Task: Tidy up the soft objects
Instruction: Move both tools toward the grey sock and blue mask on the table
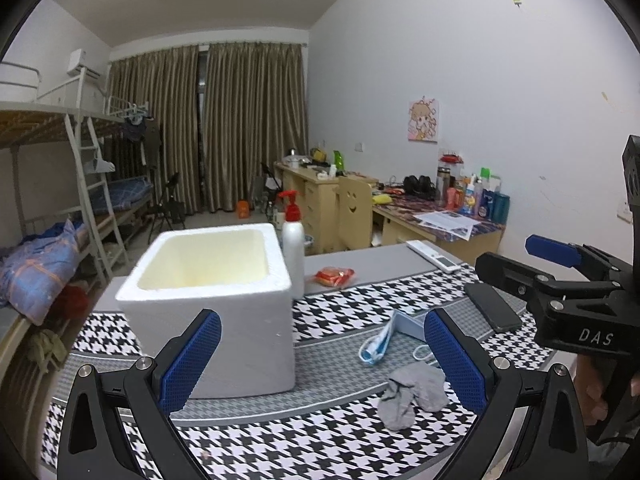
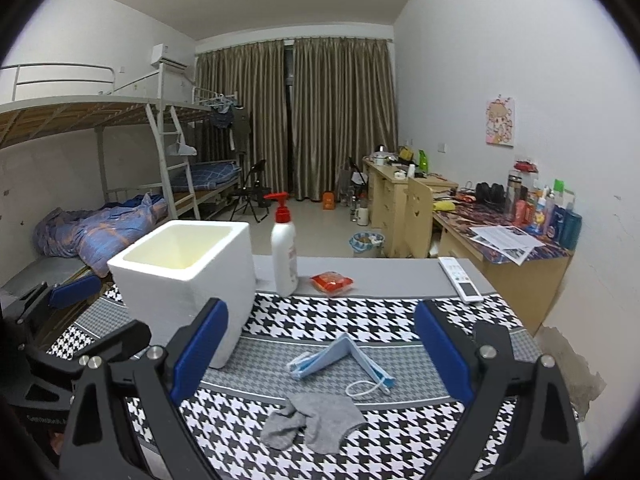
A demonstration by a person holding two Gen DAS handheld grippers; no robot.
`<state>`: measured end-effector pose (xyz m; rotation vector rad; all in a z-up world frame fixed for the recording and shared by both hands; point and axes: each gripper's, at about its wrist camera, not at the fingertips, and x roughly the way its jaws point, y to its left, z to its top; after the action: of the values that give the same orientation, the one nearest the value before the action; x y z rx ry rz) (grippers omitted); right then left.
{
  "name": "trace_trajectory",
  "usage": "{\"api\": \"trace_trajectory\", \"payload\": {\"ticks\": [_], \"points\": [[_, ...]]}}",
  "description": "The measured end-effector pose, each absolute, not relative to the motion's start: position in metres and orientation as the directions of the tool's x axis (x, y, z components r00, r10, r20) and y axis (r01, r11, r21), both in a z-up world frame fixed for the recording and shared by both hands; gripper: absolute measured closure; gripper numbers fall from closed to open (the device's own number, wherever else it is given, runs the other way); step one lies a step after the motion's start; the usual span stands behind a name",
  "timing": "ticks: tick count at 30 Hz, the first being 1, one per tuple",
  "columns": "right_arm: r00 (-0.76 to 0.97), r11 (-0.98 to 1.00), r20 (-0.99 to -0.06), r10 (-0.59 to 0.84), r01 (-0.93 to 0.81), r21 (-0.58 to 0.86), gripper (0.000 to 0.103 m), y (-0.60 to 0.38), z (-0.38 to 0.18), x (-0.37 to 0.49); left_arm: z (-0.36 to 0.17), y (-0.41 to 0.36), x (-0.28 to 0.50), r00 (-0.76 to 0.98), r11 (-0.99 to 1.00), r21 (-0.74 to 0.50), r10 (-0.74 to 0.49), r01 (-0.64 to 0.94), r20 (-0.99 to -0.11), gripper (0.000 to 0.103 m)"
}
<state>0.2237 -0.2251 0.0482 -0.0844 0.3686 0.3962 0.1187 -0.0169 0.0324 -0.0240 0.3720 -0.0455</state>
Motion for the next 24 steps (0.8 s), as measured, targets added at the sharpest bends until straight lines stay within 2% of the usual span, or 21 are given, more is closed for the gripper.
{"api": "trace_trajectory", "payload": {"ticks": [24], "points": [[0.847,0.937,-0.423,0.321,-0.349,0.011,0.007,-0.257,0.023,0.252,-0.004,-0.062,0.153,0.875,0.993,-0.031,-0.116,0.115,-0.47,0.001]]}}
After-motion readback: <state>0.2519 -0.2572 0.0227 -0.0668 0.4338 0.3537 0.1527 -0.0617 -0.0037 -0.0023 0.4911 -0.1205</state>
